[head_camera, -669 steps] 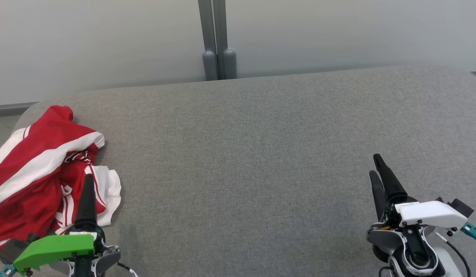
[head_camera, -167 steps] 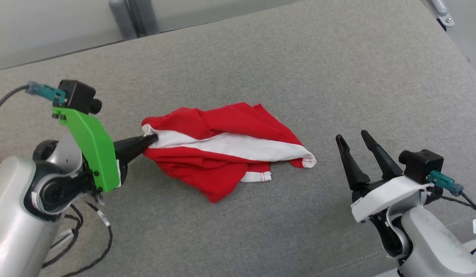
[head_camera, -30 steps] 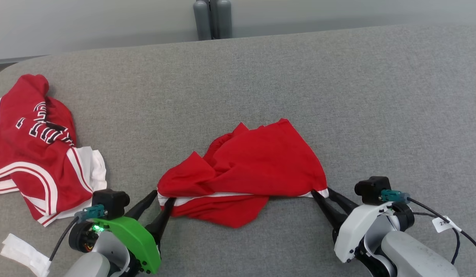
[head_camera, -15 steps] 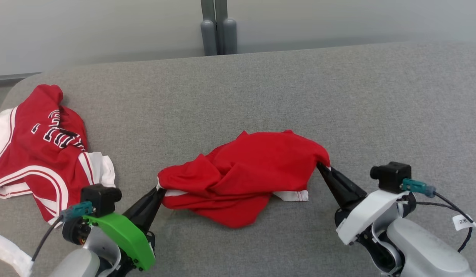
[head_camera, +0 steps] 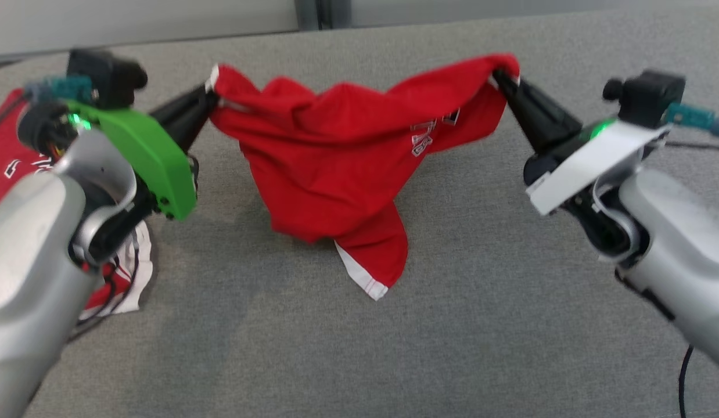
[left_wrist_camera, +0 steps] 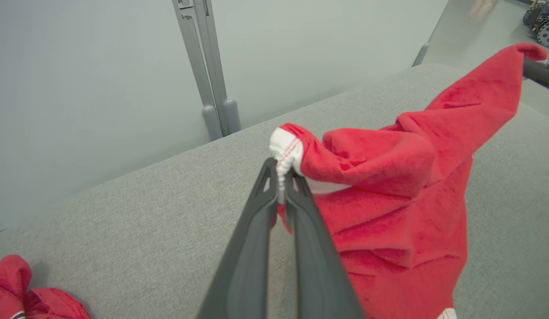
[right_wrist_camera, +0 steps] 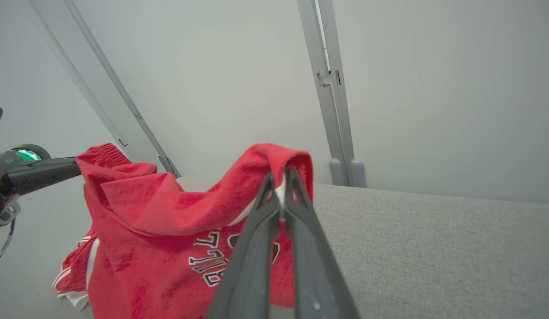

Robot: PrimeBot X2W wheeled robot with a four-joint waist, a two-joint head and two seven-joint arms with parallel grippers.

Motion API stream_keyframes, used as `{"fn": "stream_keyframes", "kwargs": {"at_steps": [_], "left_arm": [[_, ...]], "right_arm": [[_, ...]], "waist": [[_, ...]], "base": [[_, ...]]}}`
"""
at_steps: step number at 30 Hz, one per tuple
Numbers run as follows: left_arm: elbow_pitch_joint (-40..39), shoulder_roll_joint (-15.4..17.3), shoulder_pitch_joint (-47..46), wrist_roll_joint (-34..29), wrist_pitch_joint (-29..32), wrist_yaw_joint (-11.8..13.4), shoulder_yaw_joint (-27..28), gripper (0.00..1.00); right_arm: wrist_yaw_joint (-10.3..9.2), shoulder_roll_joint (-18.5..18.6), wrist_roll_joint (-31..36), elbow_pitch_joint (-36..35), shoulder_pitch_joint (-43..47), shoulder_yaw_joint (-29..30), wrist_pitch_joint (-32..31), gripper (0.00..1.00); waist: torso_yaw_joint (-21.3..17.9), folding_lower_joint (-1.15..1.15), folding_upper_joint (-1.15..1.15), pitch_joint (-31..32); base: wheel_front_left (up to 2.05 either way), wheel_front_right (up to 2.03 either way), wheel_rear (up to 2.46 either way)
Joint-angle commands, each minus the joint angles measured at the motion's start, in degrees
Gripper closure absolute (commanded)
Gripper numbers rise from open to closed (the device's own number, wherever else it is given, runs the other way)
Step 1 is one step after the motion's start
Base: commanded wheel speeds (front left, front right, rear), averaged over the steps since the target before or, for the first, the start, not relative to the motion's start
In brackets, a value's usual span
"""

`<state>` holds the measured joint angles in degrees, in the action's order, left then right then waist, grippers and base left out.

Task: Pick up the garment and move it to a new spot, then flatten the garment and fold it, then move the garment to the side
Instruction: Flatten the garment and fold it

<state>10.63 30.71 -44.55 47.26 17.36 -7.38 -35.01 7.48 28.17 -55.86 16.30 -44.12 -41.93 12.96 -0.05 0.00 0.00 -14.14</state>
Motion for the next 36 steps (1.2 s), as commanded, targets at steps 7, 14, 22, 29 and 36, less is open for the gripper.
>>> {"fn": "stream_keyframes", "kwargs": {"at_steps": [7,14,22,29,36], "left_arm": [[6.7,-0.2,-21.9,2.1,2.5,-0.1,-1.2,1.0],[16.4,-3.5,-37.8,3.4,-2.8,-0.1,0.2,1.0],[25.7,-6.7,-44.2,3.4,-10.9,0.0,-1.8,1.0],[28.1,-6.9,-35.6,8.8,-11.9,0.0,-8.6,1.0],[26.1,-4.3,-24.7,15.5,-4.5,0.0,-15.4,1.0]], "right_arm": [[0.03,4.5,-5.9,2.2,-21.7,-2.0,-1.1,1.0],[0.02,6.8,-5.6,7.9,-38.8,-1.1,1.5,1.0],[-0.04,5.6,-0.8,10.1,-44.3,2.3,2.3,1.0],[-0.02,6.6,-2.3,9.4,-34.9,-5.2,2.3,1.0],[-0.02,10.7,-5.6,6.6,-24.3,-12.7,2.3,1.0]], "waist": [[-1.0,0.0,0.0,-13.8],[-1.0,0.0,0.0,-17.3],[-1.1,0.0,0.0,-18.7],[-1.4,0.0,0.0,-17.3],[-1.7,0.0,0.0,-12.2]], "base": [[0.0,0.0,0.0],[0.0,0.0,0.0],[0.0,0.0,0.0],[0.0,0.0,0.0],[0.0,0.0,0.0]]}}
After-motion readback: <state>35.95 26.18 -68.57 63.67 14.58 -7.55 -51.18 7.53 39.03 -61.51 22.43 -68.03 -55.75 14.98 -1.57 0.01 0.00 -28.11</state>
